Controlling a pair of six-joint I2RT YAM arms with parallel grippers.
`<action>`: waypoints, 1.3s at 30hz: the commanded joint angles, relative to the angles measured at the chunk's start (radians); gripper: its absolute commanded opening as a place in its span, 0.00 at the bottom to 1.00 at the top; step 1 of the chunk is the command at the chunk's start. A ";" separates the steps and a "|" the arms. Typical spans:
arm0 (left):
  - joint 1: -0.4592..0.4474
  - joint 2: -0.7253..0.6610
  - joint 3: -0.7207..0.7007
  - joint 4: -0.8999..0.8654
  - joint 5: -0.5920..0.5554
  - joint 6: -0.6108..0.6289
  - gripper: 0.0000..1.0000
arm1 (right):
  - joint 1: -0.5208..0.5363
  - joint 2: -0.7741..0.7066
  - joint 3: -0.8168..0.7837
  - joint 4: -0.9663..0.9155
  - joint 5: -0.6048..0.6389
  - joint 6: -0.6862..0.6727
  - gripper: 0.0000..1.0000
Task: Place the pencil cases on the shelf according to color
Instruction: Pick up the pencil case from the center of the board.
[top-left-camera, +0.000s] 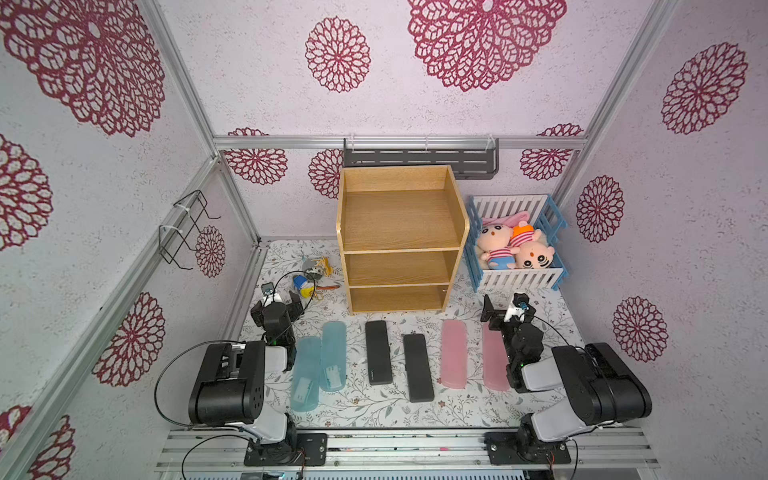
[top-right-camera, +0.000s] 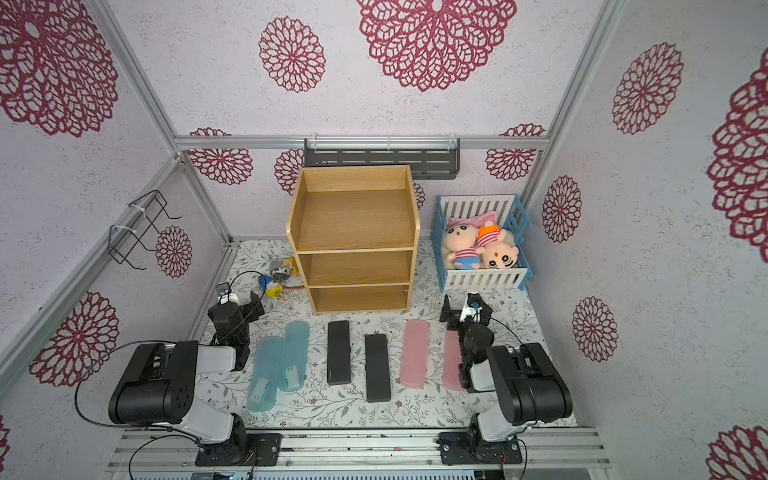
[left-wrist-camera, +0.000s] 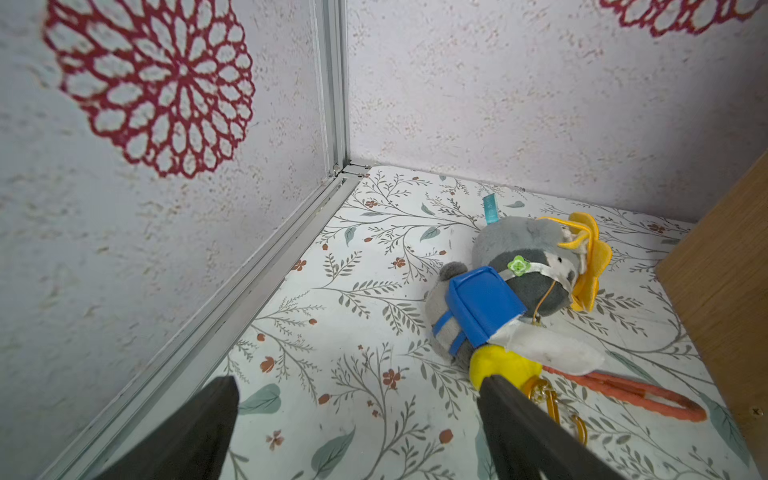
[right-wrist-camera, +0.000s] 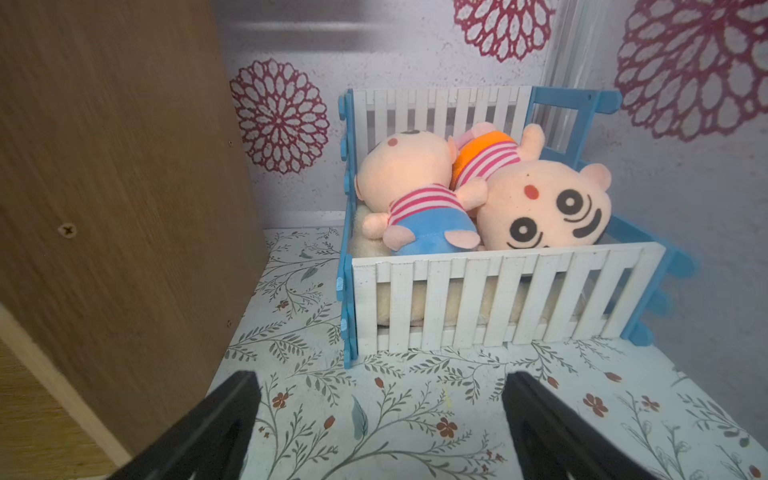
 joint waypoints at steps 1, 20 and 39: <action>0.004 -0.012 0.014 0.000 0.003 -0.003 0.97 | -0.003 -0.005 0.023 0.010 -0.005 -0.016 0.99; 0.004 -0.025 0.015 -0.001 0.010 -0.002 0.97 | -0.006 -0.006 0.024 0.006 -0.010 -0.014 0.99; -0.167 -0.359 0.494 -1.272 -0.163 -0.514 0.97 | 0.083 -0.344 0.458 -1.410 0.196 0.417 0.99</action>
